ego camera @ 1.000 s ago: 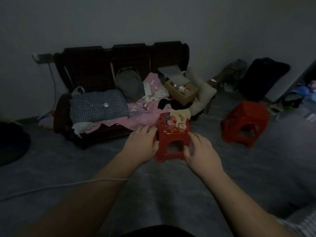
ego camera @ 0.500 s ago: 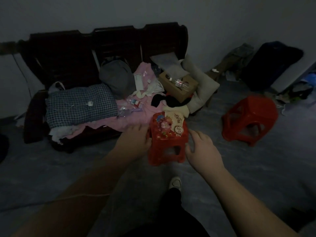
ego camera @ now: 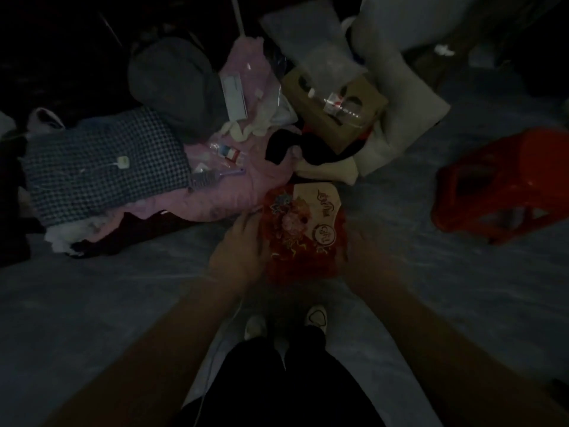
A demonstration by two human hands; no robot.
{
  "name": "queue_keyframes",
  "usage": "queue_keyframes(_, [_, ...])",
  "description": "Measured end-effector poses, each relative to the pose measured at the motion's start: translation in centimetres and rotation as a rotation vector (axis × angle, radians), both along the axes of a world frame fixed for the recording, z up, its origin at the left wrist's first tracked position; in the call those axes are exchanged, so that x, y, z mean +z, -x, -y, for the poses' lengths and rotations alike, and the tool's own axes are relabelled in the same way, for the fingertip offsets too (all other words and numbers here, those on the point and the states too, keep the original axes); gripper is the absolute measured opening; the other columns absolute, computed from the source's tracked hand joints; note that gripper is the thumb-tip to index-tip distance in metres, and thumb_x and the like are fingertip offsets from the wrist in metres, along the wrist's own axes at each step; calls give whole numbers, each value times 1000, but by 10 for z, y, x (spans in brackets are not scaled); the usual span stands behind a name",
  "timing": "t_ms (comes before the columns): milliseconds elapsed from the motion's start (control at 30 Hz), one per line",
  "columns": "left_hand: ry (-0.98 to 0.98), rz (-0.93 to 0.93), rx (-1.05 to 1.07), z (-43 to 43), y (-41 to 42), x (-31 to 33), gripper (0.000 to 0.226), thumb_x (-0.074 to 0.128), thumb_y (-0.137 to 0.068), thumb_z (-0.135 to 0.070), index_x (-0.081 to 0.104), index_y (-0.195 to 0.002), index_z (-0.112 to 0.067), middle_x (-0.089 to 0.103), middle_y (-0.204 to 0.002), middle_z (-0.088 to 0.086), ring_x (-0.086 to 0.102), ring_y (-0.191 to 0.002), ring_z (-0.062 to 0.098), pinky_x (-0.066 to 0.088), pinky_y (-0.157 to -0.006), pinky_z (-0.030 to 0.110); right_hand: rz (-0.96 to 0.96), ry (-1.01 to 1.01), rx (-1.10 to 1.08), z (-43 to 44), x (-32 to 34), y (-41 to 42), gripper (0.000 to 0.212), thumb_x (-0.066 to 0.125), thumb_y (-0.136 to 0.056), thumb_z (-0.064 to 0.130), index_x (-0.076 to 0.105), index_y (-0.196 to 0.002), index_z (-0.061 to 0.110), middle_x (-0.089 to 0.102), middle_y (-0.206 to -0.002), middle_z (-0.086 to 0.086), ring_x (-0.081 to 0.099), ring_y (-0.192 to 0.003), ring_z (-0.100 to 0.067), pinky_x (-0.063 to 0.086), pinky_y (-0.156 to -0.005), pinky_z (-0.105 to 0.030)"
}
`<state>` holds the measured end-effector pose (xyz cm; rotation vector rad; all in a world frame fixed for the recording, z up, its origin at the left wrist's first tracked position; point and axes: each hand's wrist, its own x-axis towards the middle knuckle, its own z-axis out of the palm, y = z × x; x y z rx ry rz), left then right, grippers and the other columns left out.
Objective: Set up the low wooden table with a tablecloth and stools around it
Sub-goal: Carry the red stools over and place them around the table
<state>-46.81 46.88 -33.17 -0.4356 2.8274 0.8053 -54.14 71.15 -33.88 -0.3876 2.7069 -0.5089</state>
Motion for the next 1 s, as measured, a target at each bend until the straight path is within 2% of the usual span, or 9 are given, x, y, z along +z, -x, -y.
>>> queue_keyframes(133, [-59,112,124,4,36,-102,65,46,-94,-33,31,-152,-10,35,-154,18,35,-141,34,31,-115,46,80,21,-34,16,-99,42,52,51,-94,37,41,-142,23,50,-137,-6,51,-120,-28,47,-93,-43])
queue_keyframes(200, [-81,150,145,8,54,-158,65,49,-96,-34,27,-154,-13,35,-154,18,37,-139,34,32,-111,45,101,33,-33,22,-149,62,54,53,-93,37,38,-143,25,48,-139,-5,52,-119,-29,48,-90,-41])
queue_keyframes(300, [-89,180,186,18,80,-240,71,54,-98,-32,19,-156,-10,31,-156,20,39,-137,36,33,-111,45,127,52,-87,24,-223,98,64,53,-94,38,24,-151,30,39,-149,-5,45,-127,-30,48,-98,-47])
queue_keyframes(467, [-106,181,377,23,108,-341,86,50,-96,-51,1,-158,-17,21,-160,20,35,-138,40,34,-110,53,179,56,-281,15,-324,134,86,57,-89,50,14,-156,18,28,-157,-15,31,-141,-37,36,-110,-56])
queue_keyframes(567, [-216,168,468,21,112,-374,90,48,-93,-60,-6,-157,-26,16,-161,18,33,-140,39,28,-112,47,266,236,-386,13,-357,138,91,58,-88,56,8,-157,22,29,-159,-11,34,-142,-31,38,-111,-53])
queue_keyframes(633, [-272,143,484,18,111,-385,92,49,-94,-60,-9,-157,-26,17,-161,18,30,-141,36,23,-109,41,286,311,-425,14,-367,137,91,58,-89,57,7,-157,24,34,-157,-7,39,-140,-26,40,-110,-49])
queue_keyframes(767, [-240,166,505,14,112,-375,89,48,-96,-55,-9,-157,-23,24,-156,24,36,-135,41,31,-104,44,315,301,-454,15,-359,132,94,58,-90,57,1,-158,25,29,-160,-4,35,-143,-25,35,-113,-42])
queue_keyframes(867, [-151,136,468,14,114,-339,81,42,-98,-53,-5,-157,-23,29,-152,26,42,-128,45,38,-99,46,305,278,-475,20,-329,125,93,55,-91,59,-2,-158,27,29,-161,-6,36,-142,-28,33,-109,-37])
queue_keyframes(1000, [-63,104,387,17,111,-260,78,27,-93,-66,-3,-156,-30,33,-149,21,49,-120,44,44,-94,53,255,294,-507,26,-252,114,88,52,-91,61,4,-157,28,32,-158,-8,39,-140,-28,34,-103,-34])
